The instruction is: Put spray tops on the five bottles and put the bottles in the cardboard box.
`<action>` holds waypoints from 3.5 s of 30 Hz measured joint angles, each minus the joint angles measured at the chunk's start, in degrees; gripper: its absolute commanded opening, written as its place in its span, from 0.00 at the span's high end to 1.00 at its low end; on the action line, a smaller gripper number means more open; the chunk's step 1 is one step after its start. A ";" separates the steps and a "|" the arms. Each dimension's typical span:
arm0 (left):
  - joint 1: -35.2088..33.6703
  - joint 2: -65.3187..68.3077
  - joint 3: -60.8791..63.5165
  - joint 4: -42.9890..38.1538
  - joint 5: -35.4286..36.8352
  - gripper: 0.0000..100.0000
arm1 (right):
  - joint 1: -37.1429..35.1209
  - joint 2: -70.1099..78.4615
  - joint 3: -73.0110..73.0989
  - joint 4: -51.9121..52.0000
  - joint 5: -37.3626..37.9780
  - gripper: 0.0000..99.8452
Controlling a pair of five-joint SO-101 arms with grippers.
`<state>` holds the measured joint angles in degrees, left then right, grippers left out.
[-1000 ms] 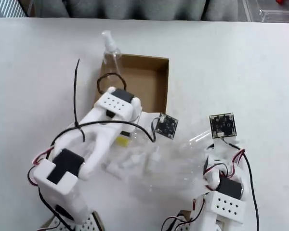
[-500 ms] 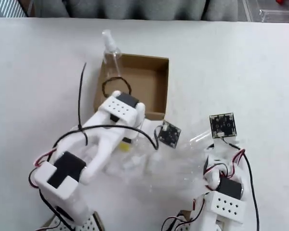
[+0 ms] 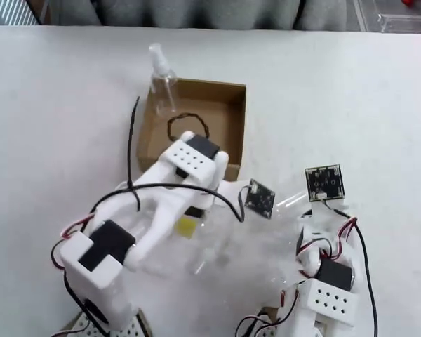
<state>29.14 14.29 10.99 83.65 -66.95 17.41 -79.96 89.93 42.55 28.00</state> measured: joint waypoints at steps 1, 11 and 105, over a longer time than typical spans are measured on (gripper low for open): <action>0.00 0.00 -0.70 0.35 0.97 0.98 | 0.00 0.00 0.00 0.00 0.00 0.98; -4.40 0.00 -6.86 1.85 12.22 0.98 | 0.00 0.00 0.00 0.00 0.00 0.98; -50.37 -8.97 3.52 -11.96 28.31 0.62 | -1.23 0.00 0.00 -0.53 0.09 0.98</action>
<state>-21.23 5.32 14.51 71.69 -38.64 16.18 -79.96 89.93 42.02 28.09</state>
